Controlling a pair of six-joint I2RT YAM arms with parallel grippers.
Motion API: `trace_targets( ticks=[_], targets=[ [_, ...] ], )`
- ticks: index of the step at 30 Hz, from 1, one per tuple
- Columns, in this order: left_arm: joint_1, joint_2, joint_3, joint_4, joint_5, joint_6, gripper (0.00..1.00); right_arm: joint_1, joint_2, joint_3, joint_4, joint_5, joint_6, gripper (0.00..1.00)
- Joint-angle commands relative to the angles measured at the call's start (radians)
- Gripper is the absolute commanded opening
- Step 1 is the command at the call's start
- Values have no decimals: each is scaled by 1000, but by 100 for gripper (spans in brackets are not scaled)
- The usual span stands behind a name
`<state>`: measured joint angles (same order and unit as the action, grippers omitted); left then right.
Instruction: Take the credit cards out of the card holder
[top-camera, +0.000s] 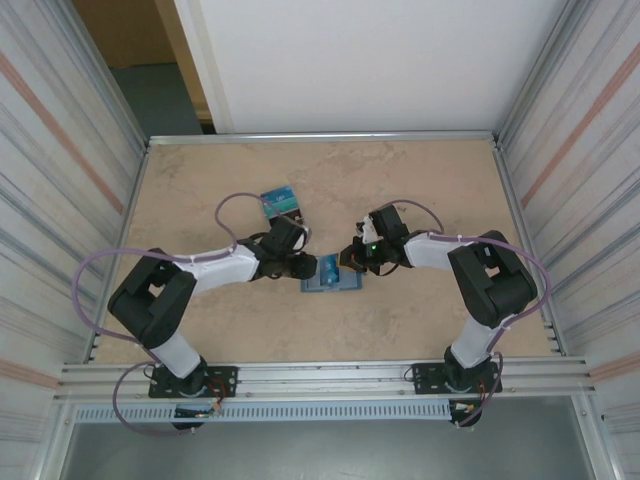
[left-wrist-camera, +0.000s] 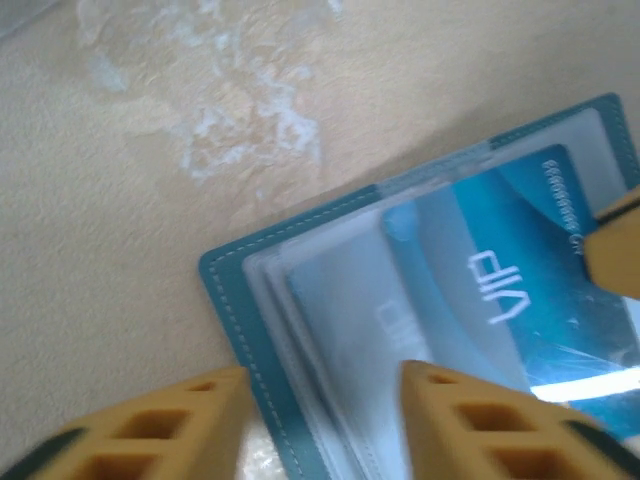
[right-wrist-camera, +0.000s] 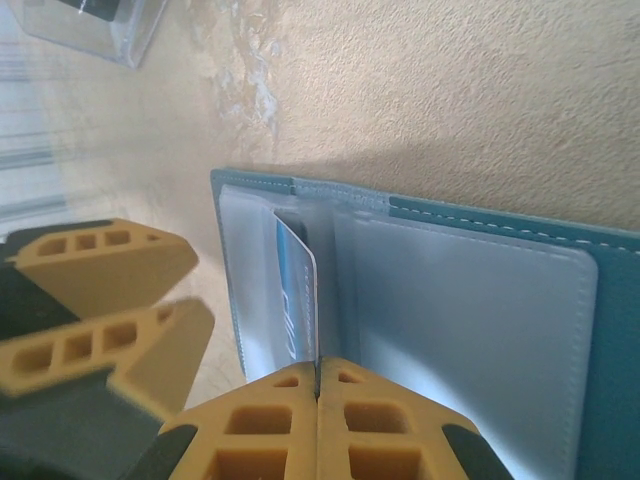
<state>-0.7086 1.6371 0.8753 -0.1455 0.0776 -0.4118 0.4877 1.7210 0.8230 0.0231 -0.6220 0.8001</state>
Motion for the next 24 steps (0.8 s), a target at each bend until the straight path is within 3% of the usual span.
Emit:
trace_targets(
  ticks=[1,3,8,19,24],
  targets=[
    [-43,-23,58,-47,-47,57,62,-9,-34,15,-40,26,-21,0],
    [-70,1,84,-80,-90,77,68,-11,-38,15,-43,28,-21,0],
    [-103,54,117,-125,-159,80,70,-15,-45,15,-58,33,-27,0],
    [-103,121,124,-138,-179,58,62,-17,-56,4,-55,31,-23,0],
    [-103,127,125,-141,-167,54,57,-12,-46,-23,36,-22,25,14]
  ],
)
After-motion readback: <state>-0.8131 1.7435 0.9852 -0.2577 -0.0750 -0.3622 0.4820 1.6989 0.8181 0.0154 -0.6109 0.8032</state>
